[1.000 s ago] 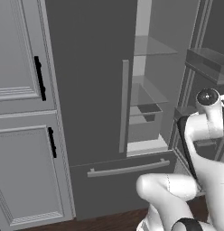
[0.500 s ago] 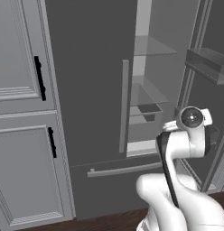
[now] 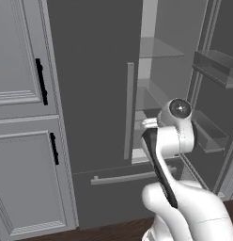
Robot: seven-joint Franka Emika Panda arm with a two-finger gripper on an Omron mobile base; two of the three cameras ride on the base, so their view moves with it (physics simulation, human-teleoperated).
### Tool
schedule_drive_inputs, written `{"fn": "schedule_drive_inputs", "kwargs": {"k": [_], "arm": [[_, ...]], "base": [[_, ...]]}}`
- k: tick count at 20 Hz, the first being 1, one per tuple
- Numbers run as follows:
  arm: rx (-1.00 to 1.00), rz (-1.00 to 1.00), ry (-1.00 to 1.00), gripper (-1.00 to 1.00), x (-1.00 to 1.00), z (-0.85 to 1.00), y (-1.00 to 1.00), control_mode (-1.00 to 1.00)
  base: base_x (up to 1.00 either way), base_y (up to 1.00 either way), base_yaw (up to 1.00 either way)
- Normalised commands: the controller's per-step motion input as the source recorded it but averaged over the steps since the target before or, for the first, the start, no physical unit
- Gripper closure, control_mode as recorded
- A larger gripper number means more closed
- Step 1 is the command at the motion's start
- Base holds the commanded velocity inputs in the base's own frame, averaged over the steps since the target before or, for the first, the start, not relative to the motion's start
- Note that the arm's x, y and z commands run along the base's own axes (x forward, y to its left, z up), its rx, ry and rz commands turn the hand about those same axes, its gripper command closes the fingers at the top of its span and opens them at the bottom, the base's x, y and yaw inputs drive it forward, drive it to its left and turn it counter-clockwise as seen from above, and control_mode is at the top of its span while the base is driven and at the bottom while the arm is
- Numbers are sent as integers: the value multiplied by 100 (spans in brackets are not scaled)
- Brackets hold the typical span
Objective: Take the strawberry from the fridge and place it on top of the pancake, located on the dining counter.
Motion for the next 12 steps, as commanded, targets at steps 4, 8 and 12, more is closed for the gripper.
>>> {"fn": "schedule_drive_inputs", "kwargs": {"k": [4,8,12], "arm": [[26,0,0,-100,55,5,75,-100],[21,0,4,-100,66,12,56,-100],[6,0,-15,-100,47,0,4,-100]], "base": [[0,0,0],[0,0,0],[0,0,0]]}}
